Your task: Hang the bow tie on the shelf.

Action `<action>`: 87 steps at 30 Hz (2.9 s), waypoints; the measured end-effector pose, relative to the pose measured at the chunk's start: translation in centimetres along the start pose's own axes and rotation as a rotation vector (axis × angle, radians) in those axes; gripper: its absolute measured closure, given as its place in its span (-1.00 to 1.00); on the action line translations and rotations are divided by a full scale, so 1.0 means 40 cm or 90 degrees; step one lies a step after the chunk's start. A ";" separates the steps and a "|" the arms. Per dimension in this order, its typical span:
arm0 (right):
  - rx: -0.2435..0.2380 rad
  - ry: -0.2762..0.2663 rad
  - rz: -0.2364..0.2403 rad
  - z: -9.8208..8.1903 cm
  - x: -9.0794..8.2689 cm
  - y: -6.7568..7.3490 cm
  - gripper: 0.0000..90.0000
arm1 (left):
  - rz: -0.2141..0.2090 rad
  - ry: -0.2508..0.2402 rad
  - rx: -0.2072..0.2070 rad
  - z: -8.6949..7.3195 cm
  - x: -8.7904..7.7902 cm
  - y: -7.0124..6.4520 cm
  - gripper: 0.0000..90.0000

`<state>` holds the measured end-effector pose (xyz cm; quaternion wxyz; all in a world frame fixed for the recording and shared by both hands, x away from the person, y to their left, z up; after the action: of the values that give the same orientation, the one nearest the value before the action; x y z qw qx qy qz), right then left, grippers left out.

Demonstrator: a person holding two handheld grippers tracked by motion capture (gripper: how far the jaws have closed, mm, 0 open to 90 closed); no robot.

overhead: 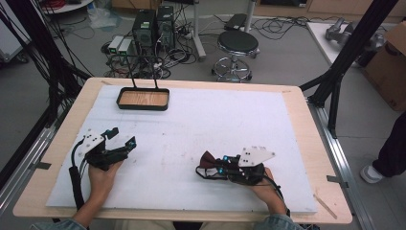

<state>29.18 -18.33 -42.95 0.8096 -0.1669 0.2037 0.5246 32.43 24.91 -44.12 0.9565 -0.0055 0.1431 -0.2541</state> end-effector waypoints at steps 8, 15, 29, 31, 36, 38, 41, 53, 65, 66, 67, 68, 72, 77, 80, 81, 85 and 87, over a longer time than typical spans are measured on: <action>0.032 -0.002 -0.036 0.058 0.013 -0.054 0.69 | 0.002 0.006 0.001 0.001 0.003 0.001 -0.51; 0.034 0.010 -0.049 0.135 0.062 -0.101 0.69 | 0.004 0.004 0.007 0.001 0.004 -0.002 -0.51; 0.044 0.006 -0.054 0.256 0.159 -0.165 0.69 | -0.001 0.001 0.011 0.002 0.005 -0.004 -0.51; 0.048 0.002 -0.058 0.270 0.169 -0.174 0.69 | 0.000 0.001 0.010 0.002 0.005 -0.004 -0.51; 0.061 -0.024 -0.084 0.314 0.207 -0.201 0.69 | -0.002 0.000 0.011 0.002 0.006 -0.004 -0.50; 0.063 -0.035 -0.089 0.325 0.222 -0.205 0.69 | -0.002 0.000 0.010 0.002 0.006 -0.003 -0.50; 0.067 -0.036 -0.101 0.340 0.241 -0.211 0.69 | -0.006 -0.001 0.009 0.002 0.006 -0.003 -0.50; 0.106 -0.078 -0.143 0.418 0.328 -0.262 0.69 | -0.006 -0.002 0.011 0.002 0.007 -0.005 -0.49; 0.147 -0.115 -0.166 0.480 0.401 -0.293 0.69 | -0.010 -0.003 0.012 0.002 0.008 -0.005 -0.48; 0.145 -0.116 -0.170 0.482 0.405 -0.292 0.69 | -0.010 -0.003 0.012 0.002 0.008 -0.005 -0.48; 0.146 -0.118 -0.172 0.484 0.410 -0.292 0.69 | -0.010 -0.003 0.012 0.002 0.008 -0.005 -0.48; 0.146 -0.125 -0.183 0.489 0.415 -0.293 0.69 | -0.010 -0.003 0.012 0.002 0.008 -0.005 -0.48; 0.138 -0.141 -0.200 0.504 0.420 -0.293 0.69 | -0.010 -0.004 0.010 0.002 0.008 -0.006 -0.48; 0.140 -0.153 -0.202 0.532 0.437 -0.307 0.69 | -0.010 -0.003 0.008 0.002 0.008 -0.005 -0.48; 0.144 -0.154 -0.207 0.540 0.453 -0.313 0.69 | -0.011 -0.003 0.008 0.002 0.008 -0.005 -0.48; 0.149 -0.155 -0.212 0.542 0.461 -0.318 0.69 | -0.011 -0.003 0.008 0.002 0.008 -0.004 -0.48; 0.160 -0.153 -0.215 0.551 0.474 -0.333 0.69 | -0.012 -0.003 0.008 0.002 0.008 -0.005 -0.48; 0.155 -0.160 -0.213 0.556 0.475 -0.335 0.69 | -0.012 -0.002 0.008 0.002 0.008 -0.004 -0.48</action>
<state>51.90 2.02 -32.62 0.9183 -0.0330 0.1322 0.3717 32.63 24.60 -44.10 0.9542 -0.0014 0.1400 -0.2643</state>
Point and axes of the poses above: each handheld gripper's, and its own axes: x roughly forward along the jaws, z roughly out of its top, y roughly to its left, the point moved 2 cm from there along x, roughly forward along the jaws, and after that the axes turned 6 degrees about y, right-handed, at the moved point
